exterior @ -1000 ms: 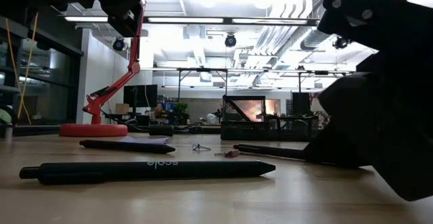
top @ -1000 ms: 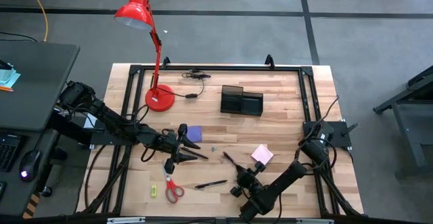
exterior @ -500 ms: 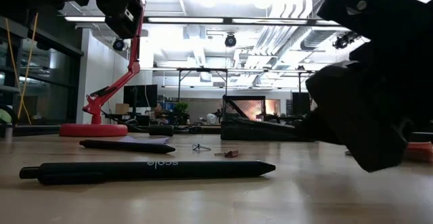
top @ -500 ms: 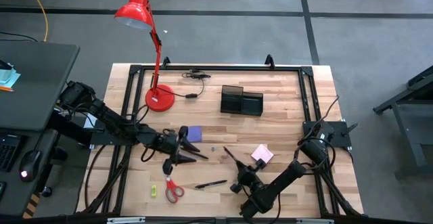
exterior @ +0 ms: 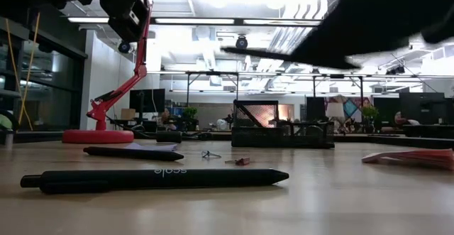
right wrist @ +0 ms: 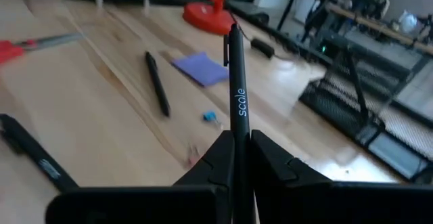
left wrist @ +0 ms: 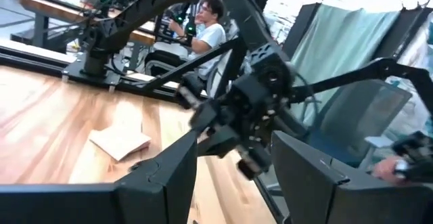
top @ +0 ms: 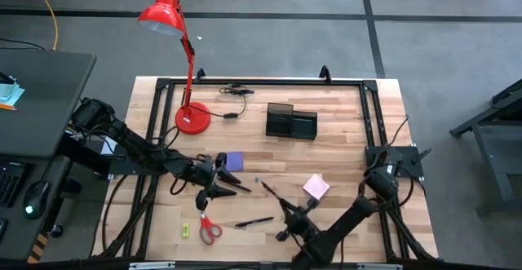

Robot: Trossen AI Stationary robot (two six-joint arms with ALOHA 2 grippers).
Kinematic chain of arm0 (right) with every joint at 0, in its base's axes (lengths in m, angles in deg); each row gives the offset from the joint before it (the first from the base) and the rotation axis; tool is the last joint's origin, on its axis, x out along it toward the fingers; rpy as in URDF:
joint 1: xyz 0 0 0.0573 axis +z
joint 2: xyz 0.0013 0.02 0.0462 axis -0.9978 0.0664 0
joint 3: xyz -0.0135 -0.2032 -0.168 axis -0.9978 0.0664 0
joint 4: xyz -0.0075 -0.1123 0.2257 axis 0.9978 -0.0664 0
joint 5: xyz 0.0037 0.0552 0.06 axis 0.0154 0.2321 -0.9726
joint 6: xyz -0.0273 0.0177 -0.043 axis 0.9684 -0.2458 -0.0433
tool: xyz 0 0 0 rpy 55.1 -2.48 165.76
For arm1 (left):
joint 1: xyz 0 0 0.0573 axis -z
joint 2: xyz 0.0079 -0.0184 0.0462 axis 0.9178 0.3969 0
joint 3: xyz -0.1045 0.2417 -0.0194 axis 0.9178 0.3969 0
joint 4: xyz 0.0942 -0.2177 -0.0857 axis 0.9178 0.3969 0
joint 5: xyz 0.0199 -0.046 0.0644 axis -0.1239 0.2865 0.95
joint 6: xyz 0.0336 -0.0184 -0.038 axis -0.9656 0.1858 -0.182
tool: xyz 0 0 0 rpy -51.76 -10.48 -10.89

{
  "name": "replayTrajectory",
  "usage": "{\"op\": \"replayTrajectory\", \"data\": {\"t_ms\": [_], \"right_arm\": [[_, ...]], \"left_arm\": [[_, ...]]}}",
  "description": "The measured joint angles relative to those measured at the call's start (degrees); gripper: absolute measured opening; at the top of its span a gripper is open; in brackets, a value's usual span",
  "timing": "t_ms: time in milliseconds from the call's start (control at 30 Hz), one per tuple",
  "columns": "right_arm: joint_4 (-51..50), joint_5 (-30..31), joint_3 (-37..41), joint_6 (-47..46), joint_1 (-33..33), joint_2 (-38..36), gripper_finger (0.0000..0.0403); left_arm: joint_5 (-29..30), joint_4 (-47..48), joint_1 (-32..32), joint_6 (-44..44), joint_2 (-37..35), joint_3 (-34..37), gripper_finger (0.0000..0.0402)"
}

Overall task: Pick and place office supplies into organizer
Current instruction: Put the black pen into the black desk organizer

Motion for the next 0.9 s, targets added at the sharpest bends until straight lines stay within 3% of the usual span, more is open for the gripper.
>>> {"op": "replayTrajectory", "data": {"t_ms": [500, 900], "right_arm": [[1.80, 4.50, -7.37, 11.44, -0.21, -0.04, 0.0014], [6.02, 5.61, -8.27, 19.51, -2.45, -0.07, 0.0016]], "left_arm": [[13.16, 2.29, -0.02, -0.09, 0.02, 0.00, 0.0175], [12.74, 2.84, -0.02, 4.38, 1.01, 0.02, 0.0175]]}}
